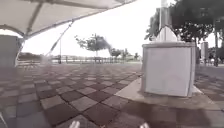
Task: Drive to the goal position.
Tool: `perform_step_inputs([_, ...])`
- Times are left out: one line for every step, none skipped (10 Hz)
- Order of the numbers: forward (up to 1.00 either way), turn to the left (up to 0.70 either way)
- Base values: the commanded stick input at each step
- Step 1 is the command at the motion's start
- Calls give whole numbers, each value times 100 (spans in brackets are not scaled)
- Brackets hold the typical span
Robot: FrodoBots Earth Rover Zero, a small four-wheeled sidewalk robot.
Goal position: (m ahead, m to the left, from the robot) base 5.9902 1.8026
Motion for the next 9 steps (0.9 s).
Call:
perform_step_inputs([70,27])
perform_step_inputs([70,27])
perform_step_inputs([70,27])
perform_step_inputs([70,27])
perform_step_inputs([70,27])
perform_step_inputs([70,27])
perform_step_inputs([70,27])
perform_step_inputs([70,27])
perform_step_inputs([70,27])
